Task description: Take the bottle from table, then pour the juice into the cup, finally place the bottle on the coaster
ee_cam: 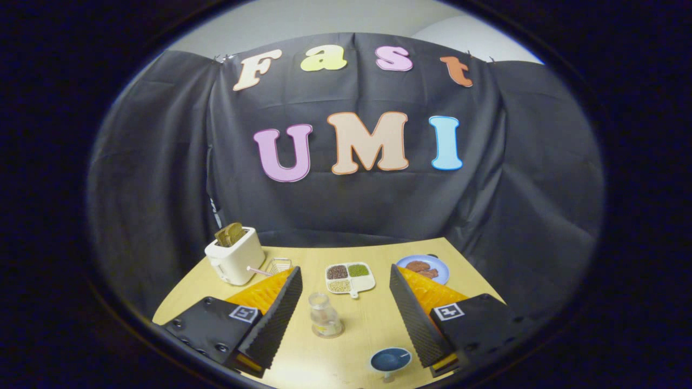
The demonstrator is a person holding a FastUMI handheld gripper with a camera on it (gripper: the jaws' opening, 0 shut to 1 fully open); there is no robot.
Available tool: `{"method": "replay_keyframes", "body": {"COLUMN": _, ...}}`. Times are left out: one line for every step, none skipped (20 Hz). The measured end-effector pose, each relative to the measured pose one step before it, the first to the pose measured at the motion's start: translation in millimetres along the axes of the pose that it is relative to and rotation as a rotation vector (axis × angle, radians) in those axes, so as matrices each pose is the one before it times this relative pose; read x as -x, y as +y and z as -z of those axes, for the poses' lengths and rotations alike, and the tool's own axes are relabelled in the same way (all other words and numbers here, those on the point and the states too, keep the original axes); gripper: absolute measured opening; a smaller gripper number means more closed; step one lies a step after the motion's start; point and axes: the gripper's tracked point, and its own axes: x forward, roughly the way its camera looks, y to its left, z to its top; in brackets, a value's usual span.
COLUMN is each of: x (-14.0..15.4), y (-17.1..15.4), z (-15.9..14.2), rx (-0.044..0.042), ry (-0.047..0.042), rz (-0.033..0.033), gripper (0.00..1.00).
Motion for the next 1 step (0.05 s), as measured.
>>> {"method": "replay_keyframes", "body": {"x": -0.52, "y": -4.76, "z": 0.27, "rx": 0.00093, "ry": -0.00086, "rz": 0.00378, "gripper": 1.00}}
